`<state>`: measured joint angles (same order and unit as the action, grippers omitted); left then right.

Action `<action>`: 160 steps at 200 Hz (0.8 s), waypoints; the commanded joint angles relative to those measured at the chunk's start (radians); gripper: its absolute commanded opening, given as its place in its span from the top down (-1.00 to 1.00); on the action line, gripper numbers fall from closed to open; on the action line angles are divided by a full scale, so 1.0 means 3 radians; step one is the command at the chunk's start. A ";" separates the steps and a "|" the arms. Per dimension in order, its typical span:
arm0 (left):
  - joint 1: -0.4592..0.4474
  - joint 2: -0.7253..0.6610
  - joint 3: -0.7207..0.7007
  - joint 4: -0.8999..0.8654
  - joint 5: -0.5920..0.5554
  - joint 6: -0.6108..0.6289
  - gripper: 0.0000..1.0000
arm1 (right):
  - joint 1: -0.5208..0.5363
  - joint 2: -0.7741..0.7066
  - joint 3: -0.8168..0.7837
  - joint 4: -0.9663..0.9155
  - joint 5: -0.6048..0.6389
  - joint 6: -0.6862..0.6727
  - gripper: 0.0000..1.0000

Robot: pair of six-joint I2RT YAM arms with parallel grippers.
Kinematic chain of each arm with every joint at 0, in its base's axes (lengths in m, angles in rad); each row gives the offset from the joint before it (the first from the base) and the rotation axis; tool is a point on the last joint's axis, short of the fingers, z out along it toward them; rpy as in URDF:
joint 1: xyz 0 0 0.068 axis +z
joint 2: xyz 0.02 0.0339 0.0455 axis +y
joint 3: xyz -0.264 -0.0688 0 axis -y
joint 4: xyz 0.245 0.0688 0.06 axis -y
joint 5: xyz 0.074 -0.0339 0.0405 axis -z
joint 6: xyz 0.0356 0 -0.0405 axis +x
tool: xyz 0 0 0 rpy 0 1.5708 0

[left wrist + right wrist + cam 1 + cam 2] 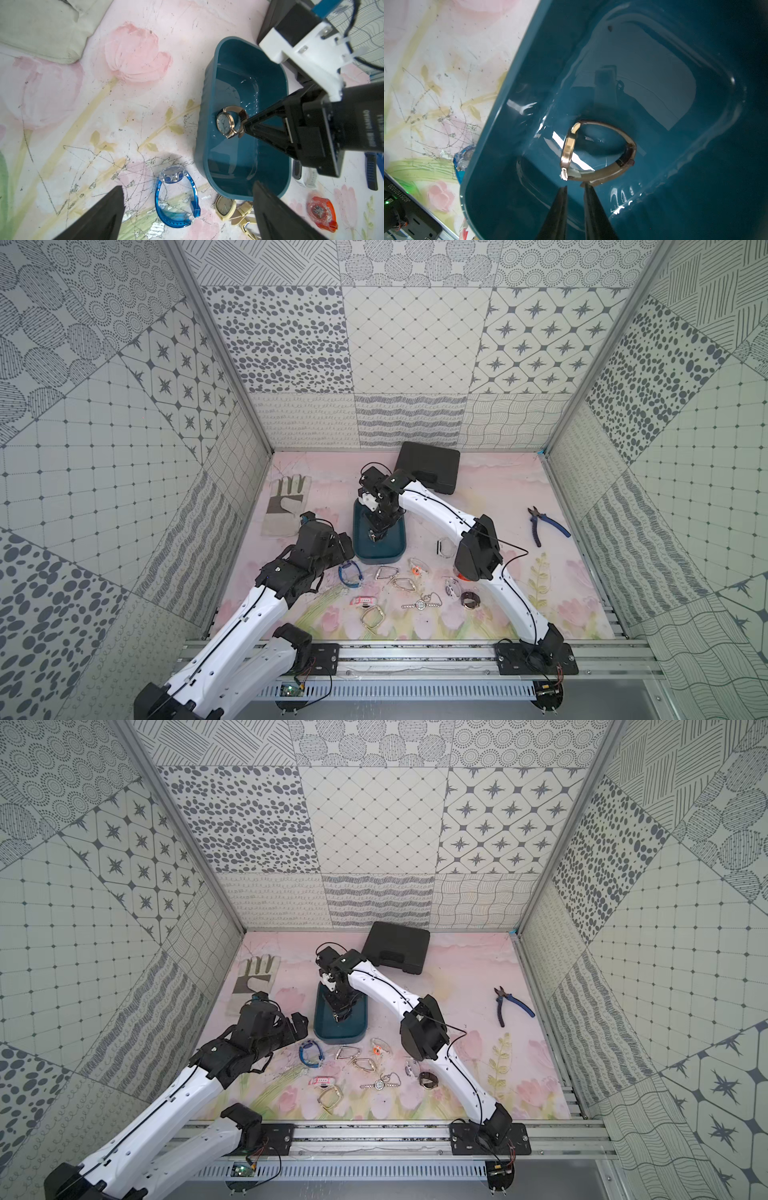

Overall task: Put the watch into the storage box
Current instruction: Place the watch in the storage box.

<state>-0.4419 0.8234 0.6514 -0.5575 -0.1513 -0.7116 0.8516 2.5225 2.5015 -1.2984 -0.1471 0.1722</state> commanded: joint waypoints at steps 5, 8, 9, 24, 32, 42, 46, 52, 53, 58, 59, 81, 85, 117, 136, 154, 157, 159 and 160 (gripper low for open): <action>0.0016 -0.0059 -0.0079 -0.0075 0.0130 -0.0140 -0.99 | 0.0005 -0.0003 -0.0048 0.0178 0.0055 0.0024 0.58; 0.0021 -0.0075 -0.0080 -0.0089 0.0124 -0.0143 -0.99 | 0.0009 -0.0014 -0.0057 0.0188 0.0059 0.0031 0.58; 0.0018 -0.0075 -0.0077 -0.0092 0.0125 -0.0146 -0.99 | 0.0006 -0.0016 -0.0058 0.0192 0.0063 0.0030 0.58; 0.0016 -0.0141 -0.0107 -0.0132 0.0154 -0.0173 -0.99 | 0.0007 -0.0075 -0.0089 0.0232 0.0041 0.0031 0.57; 0.0015 -0.0171 -0.0136 -0.0145 0.0189 -0.0212 -0.99 | 0.0009 -0.0120 -0.0101 0.0247 0.0046 0.0038 0.56; 0.0016 -0.0198 -0.0196 -0.0139 0.0262 -0.0271 -0.99 | 0.0006 -0.0177 -0.0137 0.0271 0.0053 0.0031 0.55; 0.0013 -0.0199 -0.0221 -0.0136 0.0299 -0.0293 -0.98 | 0.0009 -0.0205 -0.0157 0.0289 0.0061 0.0028 0.54; 0.0007 -0.0201 -0.0258 -0.0139 0.0342 -0.0328 -0.98 | 0.0009 -0.0256 -0.0193 0.0312 0.0073 0.0024 0.54; 0.0006 -0.0202 -0.0266 -0.0140 0.0349 -0.0340 -0.98 | 0.0009 -0.0264 -0.0201 0.0313 0.0077 0.0024 0.53; -0.0008 -0.0194 -0.0297 -0.0142 0.0368 -0.0380 -0.97 | 0.0005 -0.0309 -0.0233 0.0323 0.0086 0.0020 0.53; -0.0009 -0.0194 -0.0301 -0.0144 0.0372 -0.0387 -0.97 | 0.0007 -0.0319 -0.0243 0.0329 0.0091 0.0019 0.53; -0.0052 -0.0164 -0.0433 -0.0151 0.0428 -0.0503 -0.97 | -0.0003 -0.0606 -0.0489 0.0439 0.0178 -0.0001 0.46; -0.0055 -0.0146 -0.0450 -0.0169 0.0423 -0.0518 -0.97 | -0.0009 -0.0675 -0.0558 0.0469 0.0195 -0.0001 0.45; -0.0066 -0.0182 -0.0620 -0.0228 0.0529 -0.0688 -0.92 | -0.0103 -0.1293 -0.1208 0.0746 0.0335 -0.0001 0.28; -0.0066 -0.0147 -0.0685 -0.0225 0.0541 -0.0707 -0.84 | -0.0165 -0.1613 -0.1572 0.0885 0.0350 0.0010 0.25; -0.0067 0.0009 -0.0679 -0.0182 0.0499 -0.0669 -0.81 | -0.0189 -0.1861 -0.1902 0.1028 0.0352 0.0010 0.24; -0.0066 0.0039 -0.0674 -0.0162 0.0485 -0.0660 -0.80 | -0.0189 -0.1905 -0.1954 0.1051 0.0352 0.0015 0.24; -0.0066 0.0060 -0.0670 -0.0154 0.0466 -0.0651 -0.79 | -0.0190 -0.1929 -0.1991 0.1061 0.0352 0.0018 0.24; -0.0066 0.0072 -0.0664 -0.0147 0.0457 -0.0648 -0.79 | -0.0190 -0.1937 -0.2007 0.1068 0.0352 0.0019 0.24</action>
<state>-0.4580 0.7883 0.4587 -0.5961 -0.0288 -0.8745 0.8059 2.0075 2.0087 -1.0729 -0.0639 0.1719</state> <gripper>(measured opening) 0.908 0.378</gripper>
